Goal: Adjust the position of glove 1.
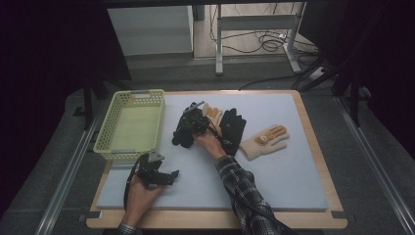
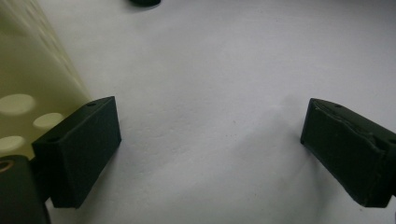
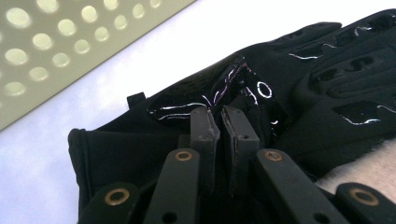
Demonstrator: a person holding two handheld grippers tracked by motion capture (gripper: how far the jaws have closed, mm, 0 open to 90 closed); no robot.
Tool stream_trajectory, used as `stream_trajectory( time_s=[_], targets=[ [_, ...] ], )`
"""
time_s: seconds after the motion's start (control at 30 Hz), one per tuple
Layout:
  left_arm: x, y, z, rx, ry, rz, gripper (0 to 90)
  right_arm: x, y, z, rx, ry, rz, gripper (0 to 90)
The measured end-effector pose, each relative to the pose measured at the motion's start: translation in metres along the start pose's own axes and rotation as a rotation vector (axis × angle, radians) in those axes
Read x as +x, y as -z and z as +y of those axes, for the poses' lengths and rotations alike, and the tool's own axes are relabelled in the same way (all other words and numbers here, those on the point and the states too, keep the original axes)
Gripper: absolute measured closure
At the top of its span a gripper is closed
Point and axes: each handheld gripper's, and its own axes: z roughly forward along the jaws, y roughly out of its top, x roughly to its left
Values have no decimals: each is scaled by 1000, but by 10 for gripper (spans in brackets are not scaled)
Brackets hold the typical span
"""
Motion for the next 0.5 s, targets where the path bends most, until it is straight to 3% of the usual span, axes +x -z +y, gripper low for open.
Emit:
stream_trajectory(
  time_s=[0.13, 0.3, 0.37, 0.5],
  targets=[
    [0, 0, 0, 0, -1, -1, 49, 4, 9, 5, -26, 46, -16, 834],
    [0, 0, 0, 1, -2, 1, 49, 15, 25, 12, -81, 55, 42, 834],
    [0, 0, 0, 1, -2, 1, 49, 23, 32, 14, -94, 90, 40, 834],
    [0, 0, 0, 0, -2, 0, 49, 30, 49, 18, -131, 114, 51, 835]
  ],
)
